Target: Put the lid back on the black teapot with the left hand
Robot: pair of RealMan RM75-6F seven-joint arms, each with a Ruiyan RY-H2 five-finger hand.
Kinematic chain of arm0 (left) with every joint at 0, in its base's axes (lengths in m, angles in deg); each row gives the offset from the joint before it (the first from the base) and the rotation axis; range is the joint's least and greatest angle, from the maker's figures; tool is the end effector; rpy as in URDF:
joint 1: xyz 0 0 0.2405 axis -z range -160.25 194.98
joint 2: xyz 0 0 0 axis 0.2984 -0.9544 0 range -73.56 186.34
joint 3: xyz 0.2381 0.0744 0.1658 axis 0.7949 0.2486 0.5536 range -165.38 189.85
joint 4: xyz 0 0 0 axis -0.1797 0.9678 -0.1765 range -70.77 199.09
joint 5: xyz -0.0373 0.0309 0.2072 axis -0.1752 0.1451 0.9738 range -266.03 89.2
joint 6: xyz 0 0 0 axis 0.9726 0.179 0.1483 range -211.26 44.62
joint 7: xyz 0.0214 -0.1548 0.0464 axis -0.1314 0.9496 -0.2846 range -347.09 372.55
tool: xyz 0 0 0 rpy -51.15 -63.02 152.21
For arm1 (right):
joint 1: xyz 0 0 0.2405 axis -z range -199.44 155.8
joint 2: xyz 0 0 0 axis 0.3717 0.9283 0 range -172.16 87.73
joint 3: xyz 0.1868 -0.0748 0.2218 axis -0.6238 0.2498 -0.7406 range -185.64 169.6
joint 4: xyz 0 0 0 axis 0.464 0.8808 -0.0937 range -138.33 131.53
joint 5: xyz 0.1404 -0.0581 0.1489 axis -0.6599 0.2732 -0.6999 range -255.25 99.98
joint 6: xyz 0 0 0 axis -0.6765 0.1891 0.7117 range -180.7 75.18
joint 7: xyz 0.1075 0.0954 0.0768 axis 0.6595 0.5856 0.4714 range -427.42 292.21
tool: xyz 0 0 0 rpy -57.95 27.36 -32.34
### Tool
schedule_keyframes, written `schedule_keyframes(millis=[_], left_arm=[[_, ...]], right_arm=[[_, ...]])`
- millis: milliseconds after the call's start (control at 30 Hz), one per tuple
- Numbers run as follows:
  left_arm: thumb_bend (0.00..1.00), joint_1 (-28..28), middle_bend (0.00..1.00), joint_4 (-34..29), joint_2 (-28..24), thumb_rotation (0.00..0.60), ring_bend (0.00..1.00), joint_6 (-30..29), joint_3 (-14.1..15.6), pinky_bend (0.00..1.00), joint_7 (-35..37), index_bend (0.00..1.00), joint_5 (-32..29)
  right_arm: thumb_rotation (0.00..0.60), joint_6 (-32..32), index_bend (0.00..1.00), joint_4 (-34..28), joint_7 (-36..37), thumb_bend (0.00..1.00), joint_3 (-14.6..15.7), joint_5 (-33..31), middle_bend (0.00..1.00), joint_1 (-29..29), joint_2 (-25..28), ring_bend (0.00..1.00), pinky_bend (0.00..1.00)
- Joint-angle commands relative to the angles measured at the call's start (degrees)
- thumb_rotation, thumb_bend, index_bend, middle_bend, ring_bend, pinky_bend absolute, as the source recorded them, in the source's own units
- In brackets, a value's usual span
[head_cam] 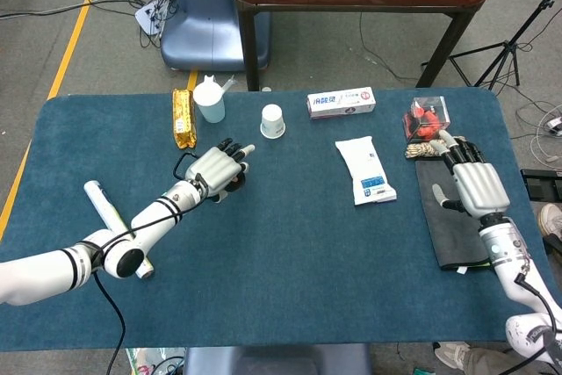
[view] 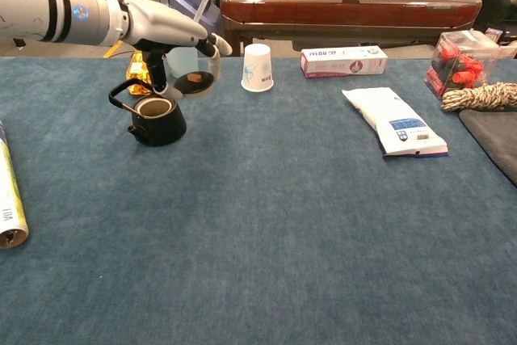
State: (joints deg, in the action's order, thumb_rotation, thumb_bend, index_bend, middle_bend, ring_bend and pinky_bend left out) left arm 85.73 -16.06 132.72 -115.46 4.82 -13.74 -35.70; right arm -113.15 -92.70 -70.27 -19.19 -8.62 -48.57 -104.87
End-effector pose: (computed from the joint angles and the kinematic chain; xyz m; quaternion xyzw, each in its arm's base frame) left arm -0.0715 0.4838 0.0217 -0.8652 -0.2144 -0.2427 0.3828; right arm -0.3039 -0.3620 0.1708 0.6409 -0.4002 0.3563 0.5497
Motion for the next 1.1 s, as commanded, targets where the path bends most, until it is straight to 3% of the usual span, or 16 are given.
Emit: schedule_keyframes(millis=[33, 600, 1100], left_arm=[[0.32, 0.34, 0.00, 2.60, 0.98, 0.600, 0.00, 1.73, -0.32, 0.00, 3.00, 0.33, 2.31], [0.32, -0.88, 0.00, 11.04, 1.42, 0.600, 0.00, 5.09, -1.06, 0.00, 18.52, 0.34, 15.66], [0.32, -1.14, 0.00, 17.21, 3.47, 0.600, 0.00, 4.33, 0.42, 0.00, 29.07, 0.34, 25.26]], right_arm=[[0.600, 0.00, 0.03, -0.05, -0.53, 0.44, -0.09, -0.38, 0.00, -0.16, -0.31, 0.00, 0.00], [0.600, -1.35, 0.03, -1.93, -4.39, 0.44, -0.99, -3.18, 0.00, -0.68, -1.36, 0.00, 0.00], [0.600, -2.98, 0.03, -4.65, -7.29, 0.44, -1.00, -4.58, 0.00, -0.34, -1.28, 0.00, 0.00]])
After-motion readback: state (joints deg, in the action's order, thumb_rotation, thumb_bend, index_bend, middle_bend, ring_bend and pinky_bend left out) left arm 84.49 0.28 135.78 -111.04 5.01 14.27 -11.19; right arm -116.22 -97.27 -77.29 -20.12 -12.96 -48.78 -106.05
